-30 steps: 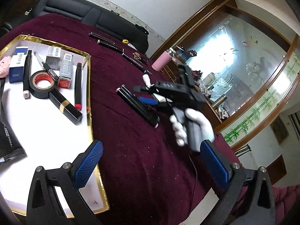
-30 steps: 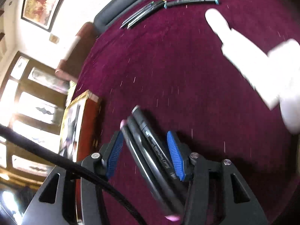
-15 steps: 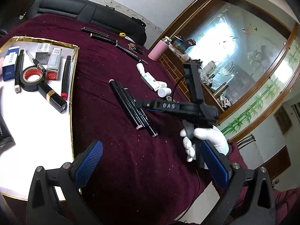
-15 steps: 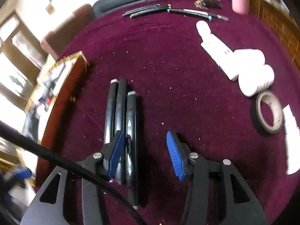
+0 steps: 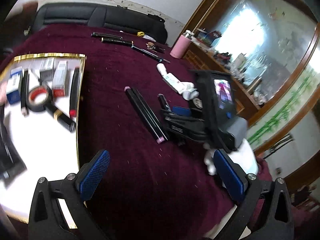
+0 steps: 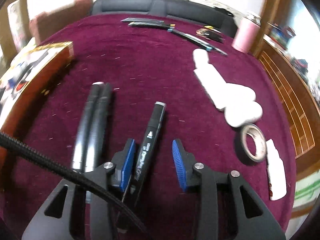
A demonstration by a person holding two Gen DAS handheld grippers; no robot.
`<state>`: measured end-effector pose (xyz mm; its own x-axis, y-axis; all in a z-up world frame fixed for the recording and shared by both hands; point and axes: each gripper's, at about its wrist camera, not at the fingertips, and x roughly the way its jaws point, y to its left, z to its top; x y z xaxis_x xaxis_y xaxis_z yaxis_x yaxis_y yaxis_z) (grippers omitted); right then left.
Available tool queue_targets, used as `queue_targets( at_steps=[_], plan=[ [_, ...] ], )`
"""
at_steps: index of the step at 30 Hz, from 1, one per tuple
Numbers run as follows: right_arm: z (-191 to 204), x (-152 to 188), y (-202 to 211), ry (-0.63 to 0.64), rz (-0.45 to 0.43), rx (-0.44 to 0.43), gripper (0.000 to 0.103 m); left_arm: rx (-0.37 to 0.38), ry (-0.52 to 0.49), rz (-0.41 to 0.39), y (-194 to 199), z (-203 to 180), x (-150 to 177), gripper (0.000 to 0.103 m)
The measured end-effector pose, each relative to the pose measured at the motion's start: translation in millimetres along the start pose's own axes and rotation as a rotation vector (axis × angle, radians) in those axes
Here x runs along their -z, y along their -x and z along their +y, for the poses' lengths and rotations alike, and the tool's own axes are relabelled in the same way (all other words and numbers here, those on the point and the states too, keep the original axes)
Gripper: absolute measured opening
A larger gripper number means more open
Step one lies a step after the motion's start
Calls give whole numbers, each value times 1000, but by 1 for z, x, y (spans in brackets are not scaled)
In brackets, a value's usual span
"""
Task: Organize objects
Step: 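Grasp a pink-capped black marker with the left gripper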
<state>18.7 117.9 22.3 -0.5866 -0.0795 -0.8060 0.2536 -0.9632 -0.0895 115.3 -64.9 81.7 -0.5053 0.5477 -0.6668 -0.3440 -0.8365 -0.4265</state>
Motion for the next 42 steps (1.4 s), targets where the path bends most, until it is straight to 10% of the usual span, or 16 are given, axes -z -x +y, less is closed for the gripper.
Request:
queue_targets(
  at_steps=[12,26,37,38,42],
  plan=[
    [-46,7,-2,-167,-46,-140,45,-408,-150,168,-122,1,-42,102],
    [-34,9,-2,-119,-39,-177,73,-464,-123,172,-119,21,-56,102],
    [-31,9,-3,-108,-32,-140,74,-463,-246,184,-150,22,-60,99],
    [-31,10,-3,-107,-32,-138,74,-460,-260,182,-150,21,-60,96],
    [-28,9,-2,-86,-21,-137,78,-389,-366,182,-146,-5,-50,26]
  ],
)
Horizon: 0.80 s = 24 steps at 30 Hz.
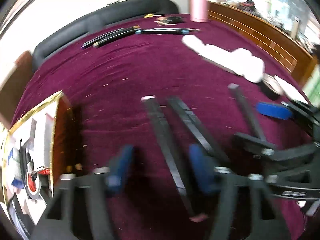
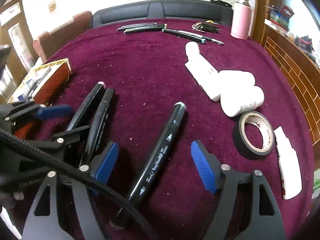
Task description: Organize objects
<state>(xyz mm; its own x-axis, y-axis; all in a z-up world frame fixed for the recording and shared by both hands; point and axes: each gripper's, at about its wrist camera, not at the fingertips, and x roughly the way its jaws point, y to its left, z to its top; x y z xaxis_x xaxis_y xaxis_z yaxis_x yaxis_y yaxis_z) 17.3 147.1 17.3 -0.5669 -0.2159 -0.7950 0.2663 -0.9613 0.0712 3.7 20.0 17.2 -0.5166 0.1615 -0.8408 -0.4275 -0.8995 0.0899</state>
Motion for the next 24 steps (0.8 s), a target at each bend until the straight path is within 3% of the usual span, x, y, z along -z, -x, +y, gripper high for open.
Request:
queue_targets(
  at_steps=[3,8,11,13,15,18,19,21,23,24],
  plan=[
    [-5,0,1,-3,7,-38,82,-3,-56,-10,3,-17,-1,12],
    [-2,-4,0,-6,50,-55,86,136,59,-6,0,8,-8,14],
    [1,-6,0,-19,107,-14,79,98,-9,-55,3,-3,-1,16],
    [5,-5,2,-12,133,47,65,46,-45,-74,3,-9,-1,26],
    [10,-4,2,0,137,99,57,-11,-15,-62,-1,-4,-6,62],
    [22,-4,4,-4,143,114,35,59,62,-49,-14,15,-14,69],
    [25,-5,4,1,144,119,27,45,31,-48,-14,11,-14,67],
    [35,-6,4,25,152,134,18,86,0,-31,-8,4,-13,33],
    [33,-8,2,10,165,125,14,144,-7,-5,-1,1,-11,11],
    [33,-8,3,1,170,121,13,164,2,5,1,3,-9,11]
  ],
)
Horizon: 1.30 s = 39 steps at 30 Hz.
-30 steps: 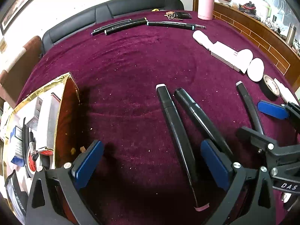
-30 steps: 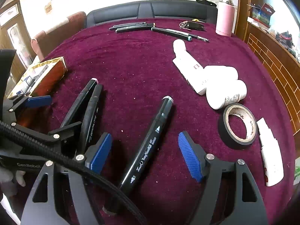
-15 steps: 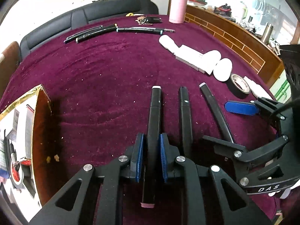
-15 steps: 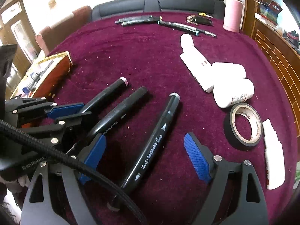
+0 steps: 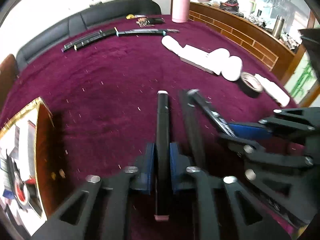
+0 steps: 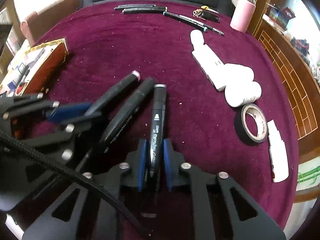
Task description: Organize objects
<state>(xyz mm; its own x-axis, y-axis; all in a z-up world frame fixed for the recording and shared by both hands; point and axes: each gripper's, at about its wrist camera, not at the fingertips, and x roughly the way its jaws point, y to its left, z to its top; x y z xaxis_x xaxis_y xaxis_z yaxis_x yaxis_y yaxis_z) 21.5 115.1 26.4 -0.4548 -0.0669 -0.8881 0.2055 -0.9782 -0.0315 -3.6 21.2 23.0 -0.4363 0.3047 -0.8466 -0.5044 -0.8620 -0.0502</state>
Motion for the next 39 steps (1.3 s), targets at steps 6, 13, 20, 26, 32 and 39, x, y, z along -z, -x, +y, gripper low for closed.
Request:
queue_targets(
  at_steps=[6,13,20,26,32,39],
  plan=[
    [-22,4,3,-139,7,-133,12,74,107,-25,17,13,17,11],
    [-54,19,25,-305,-36,-325,12,142,150,-105,49,13,31,11],
    [-40,17,54,-302,-84,-465,13,198,235,-205,94,33,55,11],
    [14,4,66,-219,-78,-562,13,140,341,-269,131,73,85,11],
    [78,-14,56,-146,-22,-633,13,50,434,-205,133,125,115,11],
    [158,-21,41,-50,56,-675,13,-13,485,-130,127,155,145,11]
  ],
)
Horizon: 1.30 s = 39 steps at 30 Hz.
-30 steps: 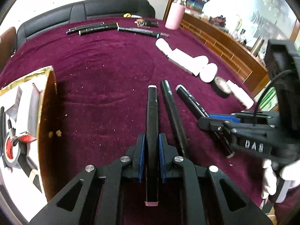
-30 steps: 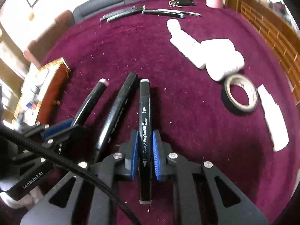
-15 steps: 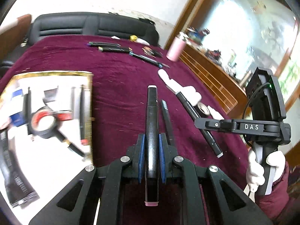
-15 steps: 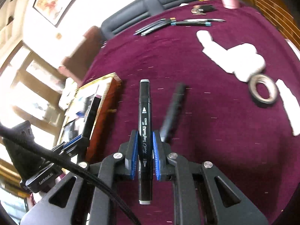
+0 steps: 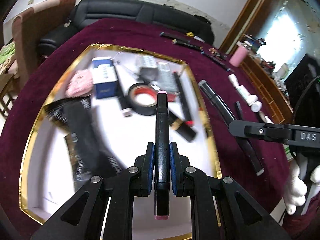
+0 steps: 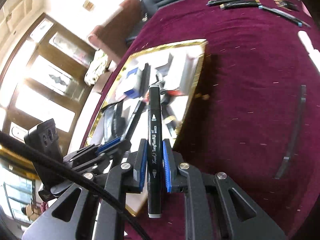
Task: Organize objects
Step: 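Carry both markers into the tray and open both grippers, then withdraw both grippers from the tray toward the remaining black marker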
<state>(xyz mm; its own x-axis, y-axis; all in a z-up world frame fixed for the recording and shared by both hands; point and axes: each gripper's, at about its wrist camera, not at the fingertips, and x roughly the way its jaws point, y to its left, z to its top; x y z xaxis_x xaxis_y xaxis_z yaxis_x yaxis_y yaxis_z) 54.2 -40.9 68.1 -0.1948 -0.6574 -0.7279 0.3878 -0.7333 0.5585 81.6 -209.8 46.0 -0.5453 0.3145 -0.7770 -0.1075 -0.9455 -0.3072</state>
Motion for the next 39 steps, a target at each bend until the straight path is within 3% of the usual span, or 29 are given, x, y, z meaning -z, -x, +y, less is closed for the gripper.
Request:
queue_targets(
  at_steps=[6,11,23,26,32,36,39],
  plan=[
    [17,7,-43,17,74,30,13,9,53,52,-13,15,11,11],
    [18,12,-63,25,107,60,13,30,73,45,-11,18,19,11],
    [27,11,-68,58,105,119,14,57,114,-46,15,23,24,13],
    [29,15,-64,58,108,142,17,70,120,-93,29,23,24,25],
    [34,23,-41,81,15,197,22,87,148,-160,50,30,28,29],
    [22,24,-22,41,-50,171,25,89,176,-170,54,36,32,31],
    [10,25,-9,3,-92,146,25,97,191,-174,54,37,36,40]
  ],
)
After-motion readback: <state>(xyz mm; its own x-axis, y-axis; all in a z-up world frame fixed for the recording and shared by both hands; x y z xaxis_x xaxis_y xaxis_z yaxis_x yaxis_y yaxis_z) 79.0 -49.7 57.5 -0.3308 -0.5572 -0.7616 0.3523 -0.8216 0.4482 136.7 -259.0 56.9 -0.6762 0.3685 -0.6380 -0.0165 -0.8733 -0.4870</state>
